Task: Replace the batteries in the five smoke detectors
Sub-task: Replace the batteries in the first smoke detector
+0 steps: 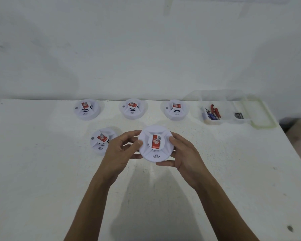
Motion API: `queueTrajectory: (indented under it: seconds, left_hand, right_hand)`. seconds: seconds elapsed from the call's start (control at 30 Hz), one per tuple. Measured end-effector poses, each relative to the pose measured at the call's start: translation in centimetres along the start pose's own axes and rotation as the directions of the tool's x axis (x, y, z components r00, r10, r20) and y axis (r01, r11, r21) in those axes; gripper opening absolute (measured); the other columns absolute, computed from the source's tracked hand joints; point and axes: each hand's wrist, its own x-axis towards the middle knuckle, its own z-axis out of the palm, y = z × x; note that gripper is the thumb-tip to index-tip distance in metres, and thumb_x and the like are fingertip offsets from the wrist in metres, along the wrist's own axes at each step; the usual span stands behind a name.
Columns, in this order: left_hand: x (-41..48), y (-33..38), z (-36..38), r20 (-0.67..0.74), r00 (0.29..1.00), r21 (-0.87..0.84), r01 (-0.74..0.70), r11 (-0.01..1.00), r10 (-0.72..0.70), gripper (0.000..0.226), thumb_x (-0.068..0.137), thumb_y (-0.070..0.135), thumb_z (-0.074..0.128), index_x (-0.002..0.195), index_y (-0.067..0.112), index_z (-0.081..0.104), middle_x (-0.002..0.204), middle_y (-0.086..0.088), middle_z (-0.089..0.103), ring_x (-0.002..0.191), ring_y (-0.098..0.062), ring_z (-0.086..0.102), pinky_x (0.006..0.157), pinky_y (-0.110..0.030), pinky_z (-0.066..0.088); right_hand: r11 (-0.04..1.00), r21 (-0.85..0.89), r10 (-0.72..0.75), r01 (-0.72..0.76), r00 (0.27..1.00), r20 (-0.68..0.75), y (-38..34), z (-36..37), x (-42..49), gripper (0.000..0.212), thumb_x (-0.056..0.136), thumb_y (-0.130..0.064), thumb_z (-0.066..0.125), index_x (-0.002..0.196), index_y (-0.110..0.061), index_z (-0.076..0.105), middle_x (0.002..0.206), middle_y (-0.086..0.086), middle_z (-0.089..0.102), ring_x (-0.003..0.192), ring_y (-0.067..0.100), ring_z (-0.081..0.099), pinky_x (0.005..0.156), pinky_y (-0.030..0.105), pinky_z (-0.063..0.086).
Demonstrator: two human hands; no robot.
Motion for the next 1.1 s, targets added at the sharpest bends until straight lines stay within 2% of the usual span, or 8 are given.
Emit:
queueTrajectory:
  seconds: [0.33,0.5,0.7,1.1]
  left_hand:
    - [0.03,-0.25,0.13,0.008,1.0,-0.035,0.023,0.999,-0.023,0.024,0.09,0.018,0.06,0.113,0.027,0.063,0.097,-0.001,0.071,0.089,-0.015,0.07,0.067,-0.024,0.057]
    - [-0.05,-0.32,0.12,0.024,0.999,-0.057,0.038,0.998,-0.037,0.026,0.09,0.02,0.06,0.115,0.027,0.063,0.102,0.001,0.071,0.093,-0.017,0.069,0.071,-0.027,0.058]
    - [-0.29,-0.07,0.02,0.08,0.997,-0.051,0.02,0.999,-0.016,0.044,0.08,0.033,0.064,0.123,0.024,0.06,0.108,0.008,0.07,0.098,-0.015,0.068,0.077,-0.032,0.058]
    - [-0.4,-0.19,-0.1,0.099,0.995,-0.073,0.023,0.997,-0.016,0.039,0.084,0.027,0.063,0.123,0.024,0.061,0.109,0.007,0.07,0.098,-0.015,0.068,0.075,-0.029,0.057]
  right_hand:
    - [1.0,-0.014,-0.002,0.002,1.0,-0.022,0.03,-0.01,-0.1,0.03,0.098,-0.023,0.047,0.125,-0.017,0.059,0.118,0.005,0.067,0.102,0.028,0.067,0.076,0.046,0.058]
    - [1.0,-0.006,0.003,-0.004,1.0,-0.027,0.02,-0.12,-0.11,0.031,0.097,-0.023,0.047,0.125,-0.017,0.059,0.119,0.007,0.066,0.104,0.03,0.066,0.079,0.05,0.057]
    - [1.0,-0.019,-0.002,0.001,0.998,-0.064,-0.11,-0.04,-0.13,0.03,0.097,-0.023,0.049,0.125,-0.017,0.057,0.118,0.007,0.066,0.101,0.029,0.067,0.078,0.049,0.058]
    - [0.999,-0.043,-0.021,0.018,0.997,-0.079,-0.05,0.05,-0.22,0.029,0.096,-0.023,0.051,0.125,-0.02,0.056,0.118,0.005,0.066,0.101,0.028,0.068,0.076,0.047,0.058]
